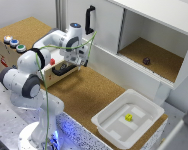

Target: Grasp the handle of the drawer and close it

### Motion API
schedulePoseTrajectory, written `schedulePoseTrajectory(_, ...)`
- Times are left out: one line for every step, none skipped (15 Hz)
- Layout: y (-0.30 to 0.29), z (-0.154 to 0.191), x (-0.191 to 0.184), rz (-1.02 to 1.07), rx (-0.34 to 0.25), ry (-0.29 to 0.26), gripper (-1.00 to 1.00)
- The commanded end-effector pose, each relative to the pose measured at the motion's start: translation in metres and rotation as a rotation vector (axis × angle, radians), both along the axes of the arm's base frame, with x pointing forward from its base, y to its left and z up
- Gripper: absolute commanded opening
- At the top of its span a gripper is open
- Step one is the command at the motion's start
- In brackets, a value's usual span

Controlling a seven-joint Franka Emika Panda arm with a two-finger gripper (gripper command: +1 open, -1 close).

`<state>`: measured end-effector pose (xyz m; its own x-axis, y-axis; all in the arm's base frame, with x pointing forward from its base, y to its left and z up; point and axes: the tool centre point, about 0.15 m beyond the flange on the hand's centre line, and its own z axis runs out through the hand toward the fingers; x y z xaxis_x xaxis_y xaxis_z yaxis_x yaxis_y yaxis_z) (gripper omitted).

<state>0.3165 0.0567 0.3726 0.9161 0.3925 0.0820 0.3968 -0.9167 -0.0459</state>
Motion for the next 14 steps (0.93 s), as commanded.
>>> schedulePoseTrajectory(-0.007, -0.032, 0.003, 0.003, -0.013, -0.061, -1.0)
schedulePoseTrajectory(-0.006, -0.035, 0.005, -0.014, -0.027, -0.057, -1.0)
schedulePoseTrajectory(-0.004, -0.038, 0.006, -0.031, -0.022, -0.056, -1.0)
schedulePoseTrajectory(0.0, -0.04, 0.008, -0.032, -0.026, -0.055, -1.0)
schedulePoseTrajectory(0.005, -0.041, 0.011, -0.029, -0.029, -0.058, -1.0)
schedulePoseTrajectory(0.01, -0.042, 0.013, -0.027, -0.031, -0.057, -1.0)
schedulePoseTrajectory(0.015, -0.044, 0.015, -0.029, -0.026, -0.052, -1.0)
schedulePoseTrajectory(0.019, -0.047, 0.016, -0.032, -0.029, -0.047, -1.0)
schedulePoseTrajectory(0.022, -0.052, 0.017, -0.042, -0.025, -0.029, -1.0)
schedulePoseTrajectory(0.025, -0.056, 0.02, -0.057, -0.013, -0.013, -1.0)
schedulePoseTrajectory(0.031, -0.059, 0.022, -0.059, -0.025, 0.002, -1.0)
schedulePoseTrajectory(0.037, -0.059, 0.026, -0.057, -0.031, 0.004, -1.0)
schedulePoseTrajectory(0.043, -0.058, 0.028, -0.056, -0.045, 0.007, -1.0)
schedulePoseTrajectory(0.048, -0.058, 0.029, -0.06, -0.061, 0.009, -1.0)
